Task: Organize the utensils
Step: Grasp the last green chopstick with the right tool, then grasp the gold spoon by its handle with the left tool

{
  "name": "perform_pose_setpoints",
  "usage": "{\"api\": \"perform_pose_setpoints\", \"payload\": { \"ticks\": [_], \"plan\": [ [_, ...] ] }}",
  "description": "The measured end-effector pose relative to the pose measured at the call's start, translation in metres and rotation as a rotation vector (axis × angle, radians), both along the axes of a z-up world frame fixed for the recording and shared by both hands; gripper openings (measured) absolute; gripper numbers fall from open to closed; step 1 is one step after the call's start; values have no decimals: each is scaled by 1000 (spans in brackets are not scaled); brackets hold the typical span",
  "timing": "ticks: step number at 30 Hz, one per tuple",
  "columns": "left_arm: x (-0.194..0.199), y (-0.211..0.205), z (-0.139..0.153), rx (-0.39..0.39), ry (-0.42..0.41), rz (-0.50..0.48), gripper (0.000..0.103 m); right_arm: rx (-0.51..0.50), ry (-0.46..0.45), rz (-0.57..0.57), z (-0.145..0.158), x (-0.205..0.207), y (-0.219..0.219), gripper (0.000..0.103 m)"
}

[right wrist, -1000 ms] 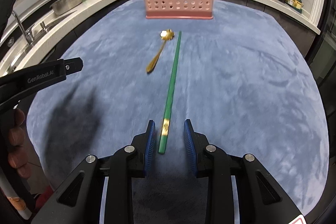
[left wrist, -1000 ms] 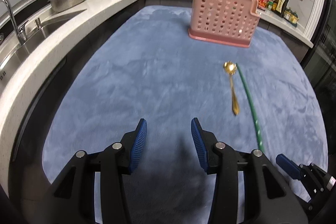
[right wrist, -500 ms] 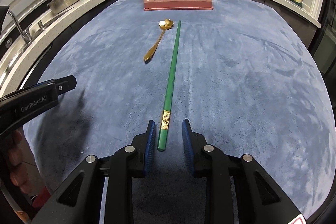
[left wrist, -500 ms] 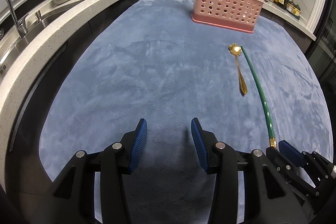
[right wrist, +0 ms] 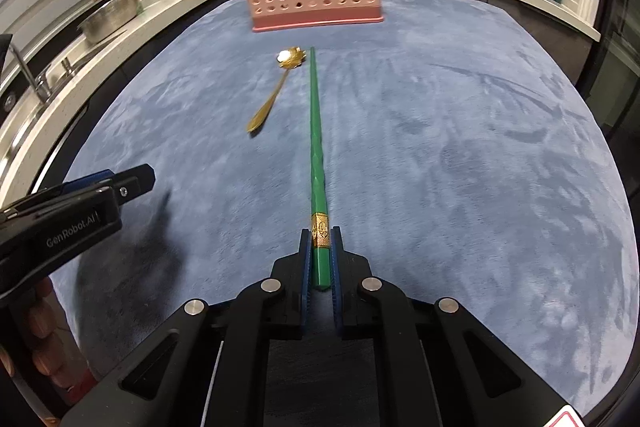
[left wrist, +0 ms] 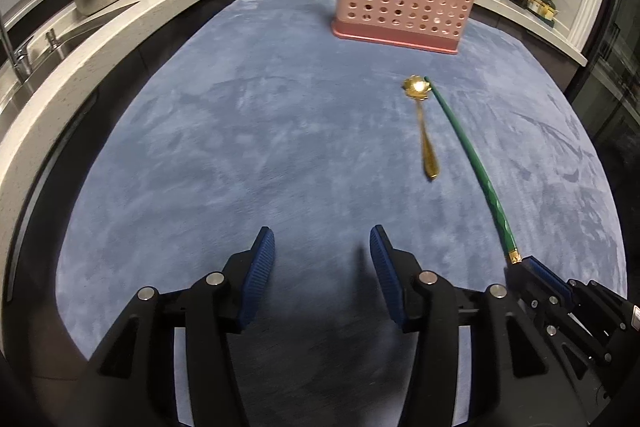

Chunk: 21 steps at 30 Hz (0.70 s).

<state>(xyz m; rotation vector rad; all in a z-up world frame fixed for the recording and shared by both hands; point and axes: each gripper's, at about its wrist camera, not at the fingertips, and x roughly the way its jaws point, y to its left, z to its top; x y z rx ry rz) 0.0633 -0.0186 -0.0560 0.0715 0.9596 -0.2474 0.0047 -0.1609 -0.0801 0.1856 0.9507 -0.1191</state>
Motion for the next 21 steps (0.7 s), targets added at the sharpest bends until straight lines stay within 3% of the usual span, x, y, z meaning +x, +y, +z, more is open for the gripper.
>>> {"api": "perform_pose_setpoints", "payload": {
  "ticks": [18, 21],
  "plan": [
    [44, -61, -11, -153, 74, -56, 47, 43, -18, -59, 8, 6, -30, 8],
    [48, -68, -13, -155, 71, -67, 40, 53, -15, -60, 6, 8, -32, 8]
  ]
}}
